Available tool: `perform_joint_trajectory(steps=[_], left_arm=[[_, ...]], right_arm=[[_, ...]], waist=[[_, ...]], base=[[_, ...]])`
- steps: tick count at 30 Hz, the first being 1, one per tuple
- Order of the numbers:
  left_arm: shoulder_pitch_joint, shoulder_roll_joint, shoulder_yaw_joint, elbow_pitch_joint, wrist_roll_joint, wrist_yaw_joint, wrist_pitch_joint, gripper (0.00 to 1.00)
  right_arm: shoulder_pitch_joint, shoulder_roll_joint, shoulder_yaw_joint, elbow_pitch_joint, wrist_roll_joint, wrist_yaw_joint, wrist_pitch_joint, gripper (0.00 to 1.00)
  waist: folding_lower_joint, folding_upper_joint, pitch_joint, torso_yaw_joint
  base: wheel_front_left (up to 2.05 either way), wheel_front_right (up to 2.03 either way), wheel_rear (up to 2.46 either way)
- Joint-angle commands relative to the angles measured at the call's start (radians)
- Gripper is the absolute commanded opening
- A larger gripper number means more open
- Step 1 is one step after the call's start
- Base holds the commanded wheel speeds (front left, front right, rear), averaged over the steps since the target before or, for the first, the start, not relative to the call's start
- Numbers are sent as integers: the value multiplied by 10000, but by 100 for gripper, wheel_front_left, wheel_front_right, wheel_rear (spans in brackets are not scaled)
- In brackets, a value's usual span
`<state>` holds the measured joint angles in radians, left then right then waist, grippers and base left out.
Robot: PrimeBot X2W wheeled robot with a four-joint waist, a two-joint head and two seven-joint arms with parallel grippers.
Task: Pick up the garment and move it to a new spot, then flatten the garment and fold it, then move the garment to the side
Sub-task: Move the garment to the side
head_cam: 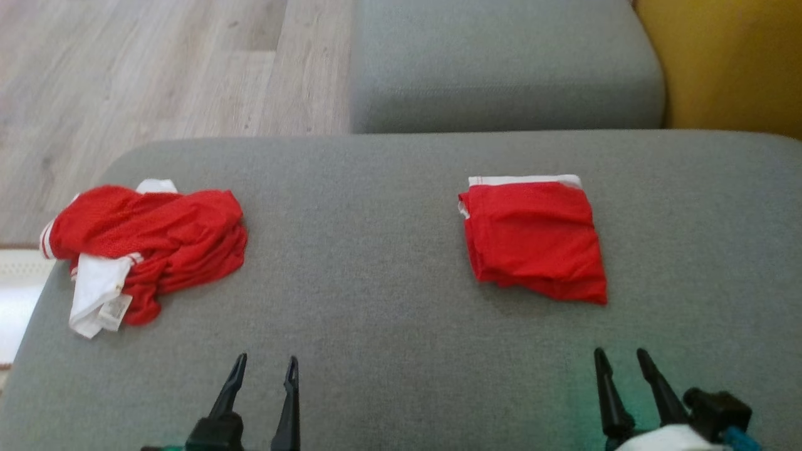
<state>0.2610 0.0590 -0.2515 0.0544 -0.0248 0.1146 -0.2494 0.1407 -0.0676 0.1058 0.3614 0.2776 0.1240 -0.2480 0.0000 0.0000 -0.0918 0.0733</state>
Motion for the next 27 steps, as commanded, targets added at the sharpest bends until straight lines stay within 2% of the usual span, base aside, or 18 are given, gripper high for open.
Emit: perform_joint_trajectory(steps=[1,6,15,21,27], left_arm=[[-703,-86,133,-399,101,19,-124,100],[-957,-86,-92,-424,78,64,-124,100],[-1688,-87,-700,-472,-40,189,-124,100],[-2165,-87,-1111,-451,-214,382,-124,100],[-2589,-87,-1402,-452,-319,494,-124,100]], right_arm=[[-1090,-264,134,7,382,67,-132,100],[-2030,-538,-51,591,1133,67,313,100],[-4374,-1593,-547,1815,2963,67,2939,100],[-5648,-2523,-191,2744,3785,67,4388,100],[-6504,-3057,451,3430,3733,67,4551,100]], waist=[[0,0,313,148],[0,0,601,281],[0,0,1418,610],[0,0,1928,777],[0,0,2458,932]], base=[[0,0,0],[0,0,0],[0,0,0],[0,0,0],[0,0,0]])
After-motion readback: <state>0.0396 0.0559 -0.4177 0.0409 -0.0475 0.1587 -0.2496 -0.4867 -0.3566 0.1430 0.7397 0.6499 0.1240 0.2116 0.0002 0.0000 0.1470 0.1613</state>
